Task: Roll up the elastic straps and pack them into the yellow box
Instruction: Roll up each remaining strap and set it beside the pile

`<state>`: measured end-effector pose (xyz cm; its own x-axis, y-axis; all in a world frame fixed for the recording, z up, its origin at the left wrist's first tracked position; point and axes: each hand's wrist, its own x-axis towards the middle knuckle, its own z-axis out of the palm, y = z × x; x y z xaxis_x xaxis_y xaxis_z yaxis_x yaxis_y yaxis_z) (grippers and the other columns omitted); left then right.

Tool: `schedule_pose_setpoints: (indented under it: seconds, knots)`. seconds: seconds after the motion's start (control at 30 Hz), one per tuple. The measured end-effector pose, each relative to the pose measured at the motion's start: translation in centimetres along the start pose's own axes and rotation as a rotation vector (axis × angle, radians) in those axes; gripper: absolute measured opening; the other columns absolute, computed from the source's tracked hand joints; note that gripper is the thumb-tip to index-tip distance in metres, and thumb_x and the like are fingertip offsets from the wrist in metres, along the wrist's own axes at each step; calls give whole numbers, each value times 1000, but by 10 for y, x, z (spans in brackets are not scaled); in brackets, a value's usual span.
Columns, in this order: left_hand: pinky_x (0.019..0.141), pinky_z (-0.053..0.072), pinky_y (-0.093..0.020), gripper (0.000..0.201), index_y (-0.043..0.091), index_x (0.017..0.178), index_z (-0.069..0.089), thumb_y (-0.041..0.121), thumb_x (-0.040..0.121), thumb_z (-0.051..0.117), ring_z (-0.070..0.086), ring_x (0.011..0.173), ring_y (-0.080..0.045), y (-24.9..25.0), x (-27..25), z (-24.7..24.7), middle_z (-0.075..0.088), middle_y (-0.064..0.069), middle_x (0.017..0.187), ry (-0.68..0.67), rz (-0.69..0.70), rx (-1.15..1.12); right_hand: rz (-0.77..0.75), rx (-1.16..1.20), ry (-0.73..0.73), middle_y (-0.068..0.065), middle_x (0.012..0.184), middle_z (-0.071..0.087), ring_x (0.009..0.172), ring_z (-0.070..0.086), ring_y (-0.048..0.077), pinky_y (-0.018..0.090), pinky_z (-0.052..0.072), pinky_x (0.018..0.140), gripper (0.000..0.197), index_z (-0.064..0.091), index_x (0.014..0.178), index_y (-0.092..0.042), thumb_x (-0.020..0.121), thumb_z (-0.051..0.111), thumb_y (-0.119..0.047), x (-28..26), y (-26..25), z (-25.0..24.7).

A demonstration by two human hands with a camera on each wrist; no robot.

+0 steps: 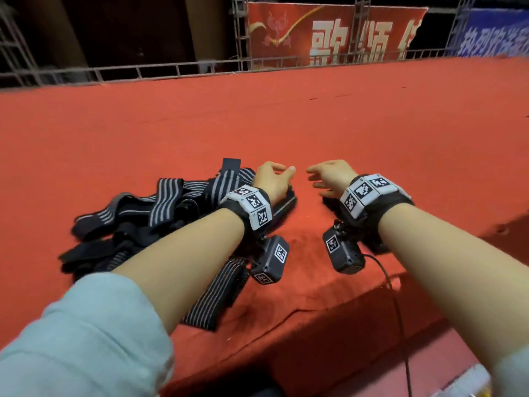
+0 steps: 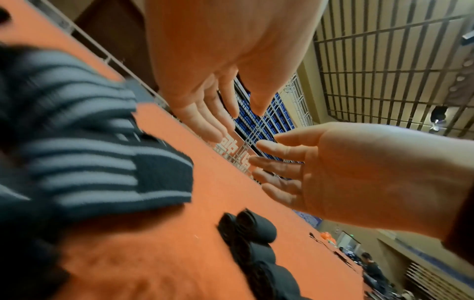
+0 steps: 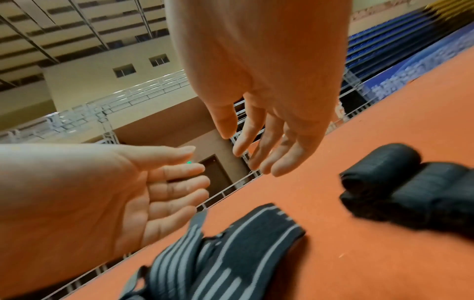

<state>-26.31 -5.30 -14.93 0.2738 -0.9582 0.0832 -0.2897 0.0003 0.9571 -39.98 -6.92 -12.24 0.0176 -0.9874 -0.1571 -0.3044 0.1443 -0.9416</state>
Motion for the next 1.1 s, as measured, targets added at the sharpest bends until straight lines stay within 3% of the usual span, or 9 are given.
schedule_pose_setpoints:
  seconds: [0.23,0.37,0.5,0.6,0.67,0.77,0.9,0.97,1.1]
  knots:
    - [68,48,-31,22,21,72,59,21,94,54,58,67,-17,-9,-54,-152,67,1,71,93,35,215,0,-21,-209,1,75,58,58,50,12,22,40,53,16,60,77,-14,92,60,-18,-61,-7,110]
    - [61,44,-24,21,20,70,63,17,90,58,54,61,-12,-45,-87,-221,68,1,73,132,-29,366,-94,-203,-263,13,113,63,95,62,25,28,50,79,31,61,122,-5,92,58,-10,-96,1,152]
    - [74,45,-23,13,14,84,70,6,87,60,58,77,-13,-79,-114,-259,67,-3,83,128,-57,449,-106,-374,-194,4,114,69,109,61,23,32,50,94,15,72,67,-30,80,69,-23,-105,32,172]
    - [71,46,-21,12,12,86,70,3,86,62,57,73,-11,-99,-127,-266,67,-5,84,78,-89,449,-59,-532,-191,11,134,57,123,53,30,41,45,103,7,73,77,-37,74,71,-31,-98,49,171]
    - [57,43,-21,10,11,84,68,3,87,63,53,64,-12,-103,-132,-260,64,-4,76,45,-118,406,-13,-509,-237,18,130,58,118,56,32,40,46,102,35,68,115,-12,81,70,-22,-98,57,166]
    - [52,44,-20,15,16,81,60,3,88,64,57,65,-12,-104,-135,-240,64,-9,84,-47,-184,306,1,-449,-257,14,107,61,95,55,23,36,48,95,38,62,120,0,84,68,-11,-99,65,162]
    - [57,45,-22,9,14,99,61,12,91,63,57,72,-12,-109,-141,-201,59,-6,88,-240,-254,324,-129,-323,-15,3,98,64,90,58,17,16,44,67,21,70,93,-17,78,72,-3,-103,64,157]
    - [64,49,-29,32,11,116,58,14,86,69,62,88,-23,-119,-140,-186,61,-10,100,-244,-237,390,-205,-243,31,3,101,62,87,59,18,16,42,59,26,65,97,-19,79,68,-1,-106,61,152]
    - [85,51,-36,34,14,115,59,10,81,66,63,105,-33,-130,-138,-177,66,-13,115,-117,-201,506,-268,-78,-5,8,110,62,94,62,23,39,54,80,46,55,124,-19,82,66,-2,-110,53,136]
